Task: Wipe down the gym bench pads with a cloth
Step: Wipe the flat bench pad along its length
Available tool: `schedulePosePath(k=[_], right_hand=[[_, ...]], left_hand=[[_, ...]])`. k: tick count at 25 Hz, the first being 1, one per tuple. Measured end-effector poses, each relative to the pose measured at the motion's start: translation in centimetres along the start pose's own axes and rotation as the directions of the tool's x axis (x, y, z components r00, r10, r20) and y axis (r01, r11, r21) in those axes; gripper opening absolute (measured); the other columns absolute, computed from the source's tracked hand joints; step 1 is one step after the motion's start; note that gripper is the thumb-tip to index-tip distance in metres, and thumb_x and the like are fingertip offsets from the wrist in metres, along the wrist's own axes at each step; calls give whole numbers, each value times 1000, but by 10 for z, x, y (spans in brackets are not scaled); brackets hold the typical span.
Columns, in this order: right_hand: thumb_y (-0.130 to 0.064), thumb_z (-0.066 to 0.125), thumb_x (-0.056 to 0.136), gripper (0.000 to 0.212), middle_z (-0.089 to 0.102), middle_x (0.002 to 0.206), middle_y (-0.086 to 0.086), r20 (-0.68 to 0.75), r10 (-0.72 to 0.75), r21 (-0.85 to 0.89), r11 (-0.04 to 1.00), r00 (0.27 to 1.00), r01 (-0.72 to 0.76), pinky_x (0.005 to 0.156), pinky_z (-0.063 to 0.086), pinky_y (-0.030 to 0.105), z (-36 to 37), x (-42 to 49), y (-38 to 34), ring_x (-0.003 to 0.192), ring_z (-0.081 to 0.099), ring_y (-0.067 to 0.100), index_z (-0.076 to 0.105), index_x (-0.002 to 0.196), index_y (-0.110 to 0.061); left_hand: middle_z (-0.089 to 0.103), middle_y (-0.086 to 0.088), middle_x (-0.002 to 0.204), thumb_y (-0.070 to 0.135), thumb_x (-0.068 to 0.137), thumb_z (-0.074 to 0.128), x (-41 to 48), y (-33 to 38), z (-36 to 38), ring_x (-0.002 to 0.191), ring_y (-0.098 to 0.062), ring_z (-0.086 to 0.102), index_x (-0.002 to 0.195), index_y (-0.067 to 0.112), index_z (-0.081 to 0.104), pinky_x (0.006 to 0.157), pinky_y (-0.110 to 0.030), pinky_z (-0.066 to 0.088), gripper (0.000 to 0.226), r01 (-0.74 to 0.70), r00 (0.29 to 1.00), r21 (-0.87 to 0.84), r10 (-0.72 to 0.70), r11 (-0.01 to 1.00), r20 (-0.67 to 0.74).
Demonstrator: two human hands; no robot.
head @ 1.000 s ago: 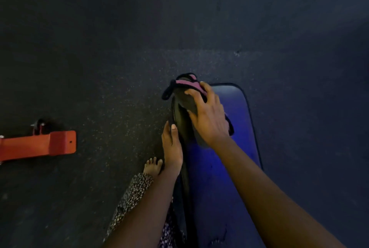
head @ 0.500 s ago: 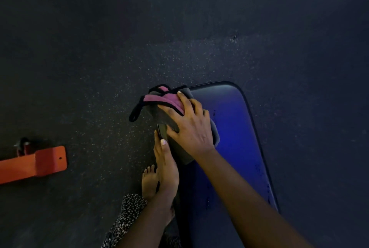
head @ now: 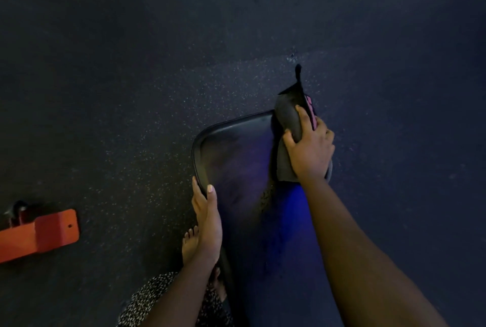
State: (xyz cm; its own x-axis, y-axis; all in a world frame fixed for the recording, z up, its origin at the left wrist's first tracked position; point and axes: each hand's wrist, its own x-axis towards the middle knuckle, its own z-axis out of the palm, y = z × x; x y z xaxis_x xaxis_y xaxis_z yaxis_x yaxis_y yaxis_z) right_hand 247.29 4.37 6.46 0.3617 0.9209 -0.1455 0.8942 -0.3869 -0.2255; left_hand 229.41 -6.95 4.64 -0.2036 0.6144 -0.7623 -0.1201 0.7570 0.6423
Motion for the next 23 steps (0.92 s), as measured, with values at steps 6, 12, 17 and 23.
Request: schedulePosePath(k=[6, 12, 17, 23], right_hand=[[-42, 50, 89, 59, 29, 148, 11, 46, -180, 65, 982, 983, 177, 98, 34, 51, 19, -107, -27, 130, 32, 33, 24, 142, -41], [-46, 53, 80, 54, 51, 133, 12, 74, -220, -63, 972, 973, 224, 75, 50, 43, 48, -224, -51, 111, 55, 31, 41, 131, -34], [-44, 60, 78, 56, 50, 132, 12, 1, -183, -1, 983, 983, 183, 80, 49, 45, 38, -200, -25, 113, 51, 32, 41, 129, -34], [-34, 63, 82, 60, 44, 135, 17, -127, 214, 55, 976, 969, -209, 86, 41, 48, 5, -134, 75, 114, 43, 39, 40, 137, -35]], left_hand=[[11, 11, 155, 71, 85, 32, -5, -1, -6, 143, -17, 14, 143, 48, 13, 114, -45, 15, 66, -8, 996, -129, 20, 992, 86], [61, 1, 116, 74, 82, 24, -20, -11, -30, 109, -14, 56, 126, 31, 51, 91, -34, 44, 68, 40, 968, -188, 9, 981, 249], [33, 1, 148, 53, 90, 45, -25, -11, -40, 133, -11, 33, 141, 29, 36, 110, -32, 28, 57, -274, 951, 29, 267, 961, 157], [21, 2, 154, 57, 87, 29, -12, 3, -4, 144, -16, 12, 143, 23, 31, 118, -40, 6, 66, -764, 609, 598, 575, 242, 546]])
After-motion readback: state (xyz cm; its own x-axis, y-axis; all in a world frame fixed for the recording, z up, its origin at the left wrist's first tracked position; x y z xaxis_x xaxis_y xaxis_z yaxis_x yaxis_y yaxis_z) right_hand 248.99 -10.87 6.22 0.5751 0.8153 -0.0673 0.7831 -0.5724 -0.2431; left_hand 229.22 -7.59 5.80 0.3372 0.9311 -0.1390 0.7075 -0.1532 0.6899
